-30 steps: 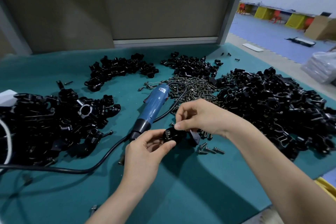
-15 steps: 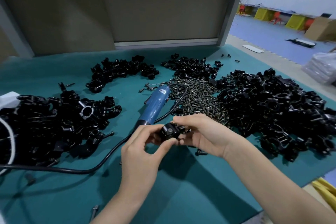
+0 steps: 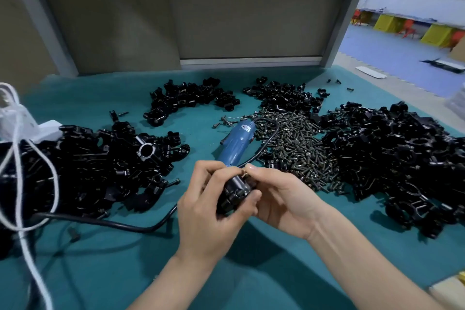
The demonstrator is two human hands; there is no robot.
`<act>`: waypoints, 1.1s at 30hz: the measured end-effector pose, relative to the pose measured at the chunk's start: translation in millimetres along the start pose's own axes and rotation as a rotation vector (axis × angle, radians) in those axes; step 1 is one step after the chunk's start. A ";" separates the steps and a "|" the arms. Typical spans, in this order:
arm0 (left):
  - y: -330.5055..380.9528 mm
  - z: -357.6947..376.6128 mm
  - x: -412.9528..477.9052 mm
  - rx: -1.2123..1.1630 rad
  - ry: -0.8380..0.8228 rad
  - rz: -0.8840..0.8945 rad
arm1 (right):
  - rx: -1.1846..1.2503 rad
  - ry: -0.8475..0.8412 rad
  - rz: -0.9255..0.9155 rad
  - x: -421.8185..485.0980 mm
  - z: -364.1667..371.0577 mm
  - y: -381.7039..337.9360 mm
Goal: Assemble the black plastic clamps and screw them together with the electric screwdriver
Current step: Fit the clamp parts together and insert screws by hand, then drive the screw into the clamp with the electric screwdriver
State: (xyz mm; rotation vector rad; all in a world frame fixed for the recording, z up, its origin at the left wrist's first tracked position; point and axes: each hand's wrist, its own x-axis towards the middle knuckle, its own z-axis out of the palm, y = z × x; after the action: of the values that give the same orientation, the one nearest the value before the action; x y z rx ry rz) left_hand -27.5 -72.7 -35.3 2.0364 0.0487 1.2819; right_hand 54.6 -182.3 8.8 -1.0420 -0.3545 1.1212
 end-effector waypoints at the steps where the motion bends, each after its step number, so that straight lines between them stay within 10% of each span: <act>1: -1.5 -1.1 0.8 0.009 0.005 0.017 | 0.009 -0.002 0.002 0.5 0.8 0.2; 14: -7.8 -4.4 6.6 0.164 0.038 0.106 | -0.110 -0.049 0.037 10.2 -4.1 -0.3; 20: -15.9 -14.1 16.9 0.150 0.091 -0.049 | -0.507 0.604 -0.042 53.9 -32.5 -22.2; 25: -27.1 -19.2 17.2 0.079 0.092 -0.163 | -1.070 0.767 0.111 106.9 -20.6 -12.6; 33: -40.5 -26.7 23.0 0.057 0.162 -0.307 | -0.759 0.759 0.084 113.7 -36.6 -25.3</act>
State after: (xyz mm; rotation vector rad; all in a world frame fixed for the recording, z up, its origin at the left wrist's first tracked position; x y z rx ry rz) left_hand -23.9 -19.1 -34.6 1.8788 0.4593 1.2552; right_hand 144.4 -103.8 -17.1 -2.0711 -0.1102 0.5733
